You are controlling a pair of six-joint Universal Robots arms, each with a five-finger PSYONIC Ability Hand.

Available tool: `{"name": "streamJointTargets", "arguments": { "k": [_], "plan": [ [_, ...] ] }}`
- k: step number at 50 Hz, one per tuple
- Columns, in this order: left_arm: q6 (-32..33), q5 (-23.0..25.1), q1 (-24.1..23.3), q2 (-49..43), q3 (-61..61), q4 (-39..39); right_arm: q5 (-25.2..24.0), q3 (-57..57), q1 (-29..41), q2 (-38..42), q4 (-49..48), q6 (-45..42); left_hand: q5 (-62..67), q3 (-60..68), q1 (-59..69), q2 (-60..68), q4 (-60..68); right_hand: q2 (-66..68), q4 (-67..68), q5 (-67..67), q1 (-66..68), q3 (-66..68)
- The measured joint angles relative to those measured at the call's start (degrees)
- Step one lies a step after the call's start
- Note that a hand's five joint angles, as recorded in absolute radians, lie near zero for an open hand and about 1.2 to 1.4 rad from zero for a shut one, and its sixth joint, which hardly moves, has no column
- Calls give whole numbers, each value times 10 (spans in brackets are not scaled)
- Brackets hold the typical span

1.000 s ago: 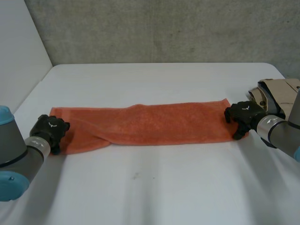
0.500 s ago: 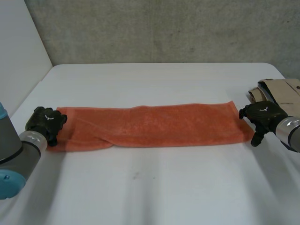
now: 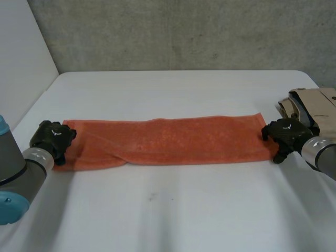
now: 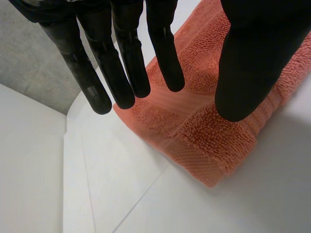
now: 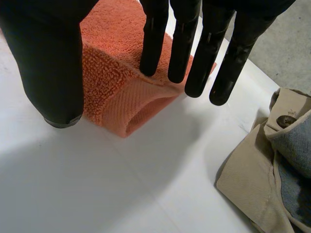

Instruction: Fold the laundry.

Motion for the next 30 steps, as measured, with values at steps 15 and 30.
{"name": "streamJointTargets", "arguments": {
  "k": [15,30],
  "plan": [
    [0,0,3,0,0,0,1,13,-3,-7,-15,0,-11,-11,-11,-11,-11,306,312,307,228,308],
    [0,-1,3,15,-6,-1,-20,141,-179,-158,-9,-113,-43,-43,-42,-43,-41,306,312,307,228,308]
  ]
}}
